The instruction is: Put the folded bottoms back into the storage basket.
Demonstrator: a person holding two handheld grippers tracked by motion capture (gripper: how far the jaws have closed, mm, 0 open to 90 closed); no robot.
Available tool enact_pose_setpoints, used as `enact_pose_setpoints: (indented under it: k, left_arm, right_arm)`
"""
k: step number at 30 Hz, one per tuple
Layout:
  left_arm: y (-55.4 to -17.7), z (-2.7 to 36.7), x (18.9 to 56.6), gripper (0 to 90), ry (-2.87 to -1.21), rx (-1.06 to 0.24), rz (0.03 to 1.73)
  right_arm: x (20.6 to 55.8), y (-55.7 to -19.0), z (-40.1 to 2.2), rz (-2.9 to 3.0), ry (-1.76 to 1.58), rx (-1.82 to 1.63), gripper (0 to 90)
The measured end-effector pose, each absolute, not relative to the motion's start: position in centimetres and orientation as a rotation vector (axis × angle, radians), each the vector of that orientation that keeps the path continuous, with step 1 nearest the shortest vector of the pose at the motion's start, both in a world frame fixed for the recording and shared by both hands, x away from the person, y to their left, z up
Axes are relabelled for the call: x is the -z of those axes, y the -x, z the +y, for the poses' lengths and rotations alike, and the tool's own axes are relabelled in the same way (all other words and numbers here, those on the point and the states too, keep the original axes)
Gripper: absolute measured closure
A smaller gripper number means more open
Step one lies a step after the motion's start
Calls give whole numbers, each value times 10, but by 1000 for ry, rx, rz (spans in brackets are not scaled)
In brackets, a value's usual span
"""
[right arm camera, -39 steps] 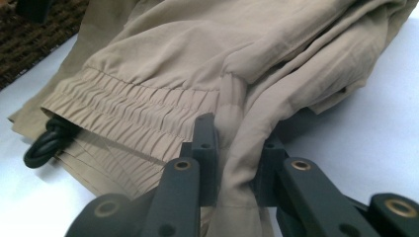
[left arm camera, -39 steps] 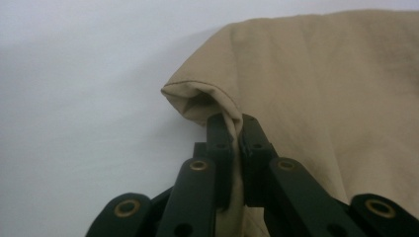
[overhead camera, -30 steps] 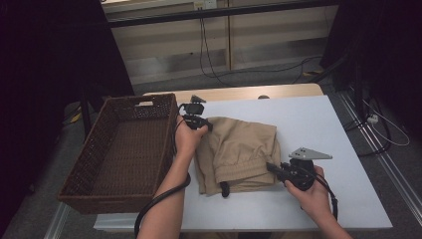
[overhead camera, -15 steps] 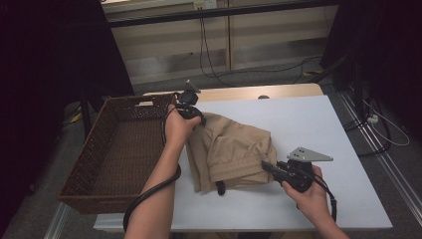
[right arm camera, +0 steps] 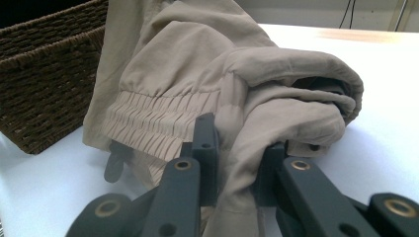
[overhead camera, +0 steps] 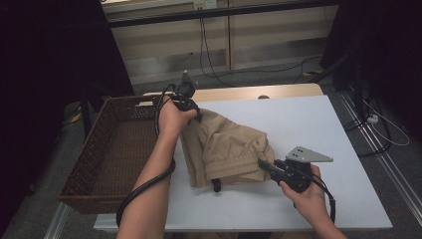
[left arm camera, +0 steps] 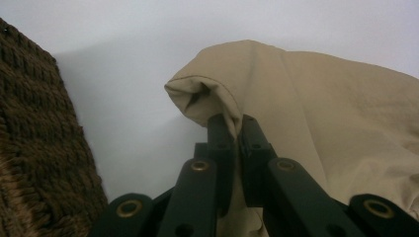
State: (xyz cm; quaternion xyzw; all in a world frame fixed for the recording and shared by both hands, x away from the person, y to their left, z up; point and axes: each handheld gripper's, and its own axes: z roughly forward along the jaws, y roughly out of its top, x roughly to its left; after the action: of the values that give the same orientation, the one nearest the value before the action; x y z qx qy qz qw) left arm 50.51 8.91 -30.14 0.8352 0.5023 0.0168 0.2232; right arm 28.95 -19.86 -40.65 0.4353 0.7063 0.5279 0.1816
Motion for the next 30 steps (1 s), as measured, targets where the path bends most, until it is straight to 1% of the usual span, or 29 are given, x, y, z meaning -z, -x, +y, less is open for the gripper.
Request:
enact_pose_setpoints:
  k: [7,30]
  left_arm:
    - [-507,93,290,865,-2316,-21,1398]
    - [-505,96,246,865,-2378,-38,1409]
  right_arm:
    - [400,-287,-194,1982,-1192,-1504,775]
    - [378,-285,-187,1949,-1121,-1553,775]
